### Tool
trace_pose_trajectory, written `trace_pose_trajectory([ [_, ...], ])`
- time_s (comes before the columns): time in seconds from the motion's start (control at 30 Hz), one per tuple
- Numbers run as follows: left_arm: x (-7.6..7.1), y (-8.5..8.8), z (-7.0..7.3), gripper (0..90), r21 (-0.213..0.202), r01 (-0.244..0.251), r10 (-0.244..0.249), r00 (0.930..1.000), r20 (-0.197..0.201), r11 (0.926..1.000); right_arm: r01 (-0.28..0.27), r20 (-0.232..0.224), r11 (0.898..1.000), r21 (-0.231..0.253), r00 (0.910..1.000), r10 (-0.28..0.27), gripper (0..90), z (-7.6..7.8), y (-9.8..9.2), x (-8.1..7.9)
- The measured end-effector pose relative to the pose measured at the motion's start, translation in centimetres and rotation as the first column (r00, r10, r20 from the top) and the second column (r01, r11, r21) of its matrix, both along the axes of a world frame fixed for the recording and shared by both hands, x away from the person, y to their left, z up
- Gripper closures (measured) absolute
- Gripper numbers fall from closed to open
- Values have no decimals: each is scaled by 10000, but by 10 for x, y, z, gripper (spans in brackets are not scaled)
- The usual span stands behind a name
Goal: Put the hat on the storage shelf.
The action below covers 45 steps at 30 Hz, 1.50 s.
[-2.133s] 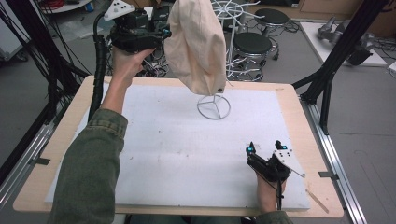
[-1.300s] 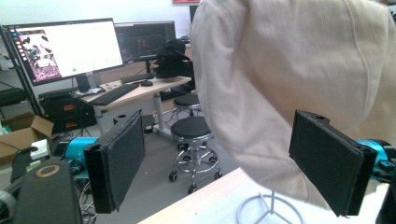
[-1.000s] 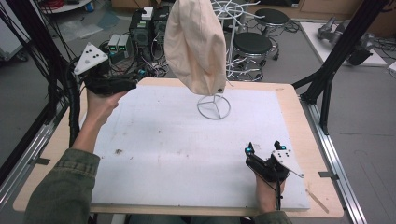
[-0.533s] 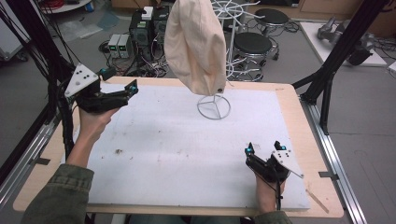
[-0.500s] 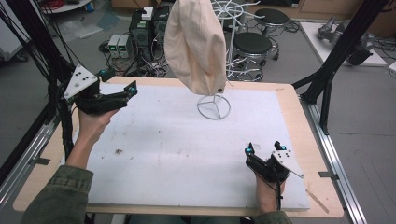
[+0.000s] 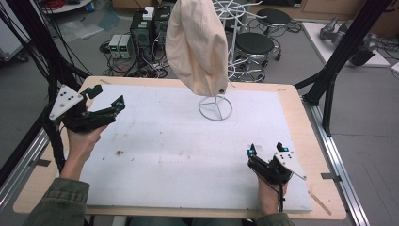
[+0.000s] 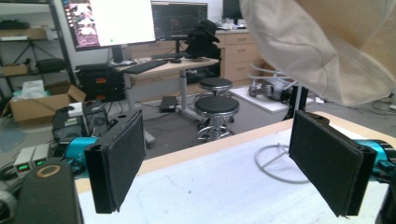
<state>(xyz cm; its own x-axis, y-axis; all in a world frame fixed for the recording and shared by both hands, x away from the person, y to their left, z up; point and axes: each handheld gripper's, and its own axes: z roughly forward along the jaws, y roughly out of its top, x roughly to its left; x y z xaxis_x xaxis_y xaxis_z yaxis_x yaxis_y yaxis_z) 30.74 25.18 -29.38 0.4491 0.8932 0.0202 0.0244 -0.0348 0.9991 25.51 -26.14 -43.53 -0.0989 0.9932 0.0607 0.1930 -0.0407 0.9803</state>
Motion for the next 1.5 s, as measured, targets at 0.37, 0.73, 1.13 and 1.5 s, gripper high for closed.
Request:
trace_pose_trajectory([
  [0.37, -15, 23, -30, 188, -395, -614, 599, 9975, -375, 9973, -41, -11, 10000, 16, 10000, 41, 61, -1, 1, 0],
  [0.73, -31, 39, -61, 190, -633, -1664, 1623, 9845, -660, 9840, 35, 23, 10000, 14, 10000, -35, 61, 0, 0, -1],
  [1.13, -40, 69, -95, 187, -644, -3501, 3427, 9337, -1033, 9345, 216, 5, 9997, 97, 9998, -216, 61, 0, -1, -4],
  [1.5, -40, 80, -121, 182, -517, -4538, 4451, 8867, -1249, 8896, 518, 20, 9987, -14, 9987, -518, 61, 0, -2, -6],
])
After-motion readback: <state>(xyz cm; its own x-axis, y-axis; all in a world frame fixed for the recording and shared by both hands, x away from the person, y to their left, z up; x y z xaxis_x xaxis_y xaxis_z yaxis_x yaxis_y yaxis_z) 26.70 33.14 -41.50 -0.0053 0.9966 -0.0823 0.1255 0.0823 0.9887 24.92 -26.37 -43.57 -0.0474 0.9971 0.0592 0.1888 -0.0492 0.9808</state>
